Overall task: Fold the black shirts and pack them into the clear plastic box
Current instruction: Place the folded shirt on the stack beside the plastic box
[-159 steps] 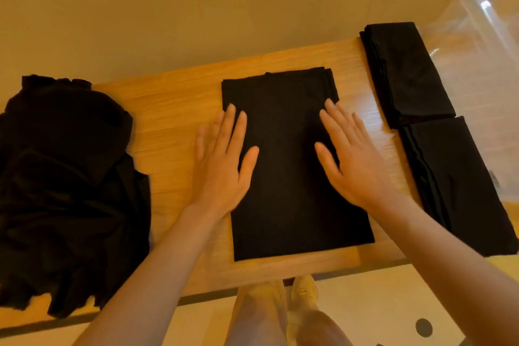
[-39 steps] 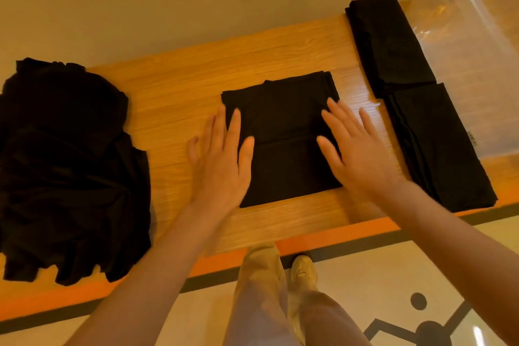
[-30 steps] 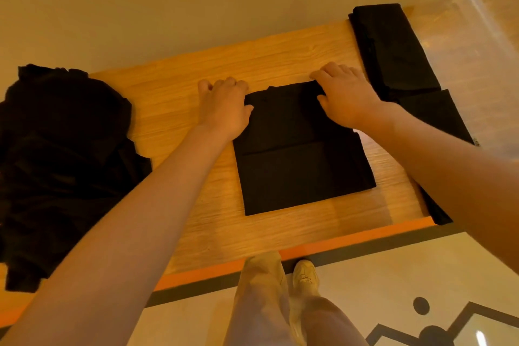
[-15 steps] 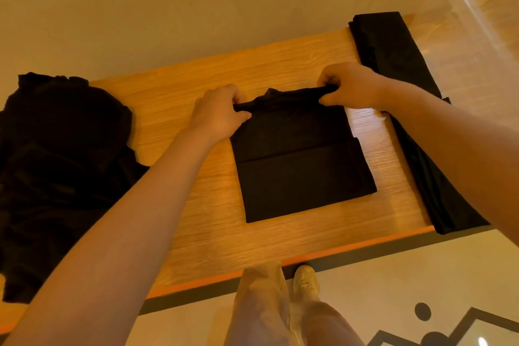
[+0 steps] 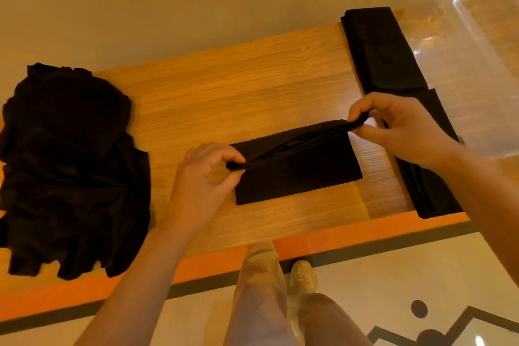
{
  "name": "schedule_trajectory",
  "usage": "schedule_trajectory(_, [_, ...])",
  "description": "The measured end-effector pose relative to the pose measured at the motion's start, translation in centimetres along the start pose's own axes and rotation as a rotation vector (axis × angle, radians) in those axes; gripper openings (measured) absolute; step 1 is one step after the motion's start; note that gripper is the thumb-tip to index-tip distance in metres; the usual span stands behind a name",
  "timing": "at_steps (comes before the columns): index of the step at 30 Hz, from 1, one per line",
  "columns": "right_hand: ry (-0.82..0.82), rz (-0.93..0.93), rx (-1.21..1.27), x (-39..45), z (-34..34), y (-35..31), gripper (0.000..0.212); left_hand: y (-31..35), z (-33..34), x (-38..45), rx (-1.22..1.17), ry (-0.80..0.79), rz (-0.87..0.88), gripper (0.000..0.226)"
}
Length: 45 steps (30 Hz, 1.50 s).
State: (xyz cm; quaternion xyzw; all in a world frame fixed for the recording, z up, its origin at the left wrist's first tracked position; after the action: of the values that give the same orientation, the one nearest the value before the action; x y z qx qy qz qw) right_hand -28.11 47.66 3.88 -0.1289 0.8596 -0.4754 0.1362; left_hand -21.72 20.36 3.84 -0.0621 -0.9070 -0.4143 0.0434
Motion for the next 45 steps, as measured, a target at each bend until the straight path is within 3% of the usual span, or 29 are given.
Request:
schedule_trajectory(5, [0.011, -0.085, -0.199, -3.8, 1.3, 0.9, 0.027, 0.0, 2.0, -4.1, 0.183, -0.032, 0.165, 0.016])
schedule_trajectory(10, [-0.008, -0.271, -0.528, -6.1, 3.5, 1.8, 0.022, -0.7, 2.6, -6.1, 0.358, 0.011, 0.161, 0.017])
schedule_trajectory(13, [0.008, -0.314, -0.549, -7.1, 3.7, 1.0, 0.031, -0.3, 2.1, -6.4, 0.387, 0.081, 0.136, 0.023])
schedule_trajectory(17, [0.148, -0.321, -0.486, -6.2, 3.9, -1.0, 0.037, 2.1, 2.8, -4.7, 0.32, 0.185, 0.093, 0.023])
schedule_trajectory(20, [0.171, -0.227, -0.518, -3.5, 6.1, -1.4, 0.051, 3.4, 6.5, -1.4, 0.326, 0.081, 0.032, 0.04])
schedule_trajectory(24, [0.036, -0.087, -0.697, -1.3, 10.6, 1.7, 0.064, 0.7, 11.7, 0.0, 0.539, -0.174, -0.042, 0.06])
schedule_trajectory(27, [0.034, -0.025, -0.794, -1.8, 10.7, 4.0, 0.07, -1.3, 11.8, -0.4, 0.653, -0.206, -0.016, 0.065])
schedule_trajectory(38, [0.105, 0.165, -0.731, -3.8, 8.6, 5.5, 0.074, -1.1, 11.6, 2.5, 0.608, -0.411, 0.228, 0.066])
schedule_trajectory(42, [0.272, 0.283, -0.712, -3.9, 5.4, 4.8, 0.065, -1.2, 8.7, 5.4, 0.583, -0.377, 0.173, 0.056])
schedule_trajectory(45, [0.26, 0.393, -0.552, -3.2, 4.0, 4.9, 0.066, -3.3, 7.0, 7.2, 0.568, -0.491, 0.032, 0.044])
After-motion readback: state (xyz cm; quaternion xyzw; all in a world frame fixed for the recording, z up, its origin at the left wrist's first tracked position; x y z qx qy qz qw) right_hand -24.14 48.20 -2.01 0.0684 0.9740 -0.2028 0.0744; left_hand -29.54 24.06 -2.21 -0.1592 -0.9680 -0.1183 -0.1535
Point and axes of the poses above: each hand's wrist, its own x-axis towards the middle knuckle, its own z-axis out of the palm, y = z × x, the point moved 9 cm from there along x, towards the middle knuckle, and after that the axes turned 1 degree about y, right-handed, at the moved point
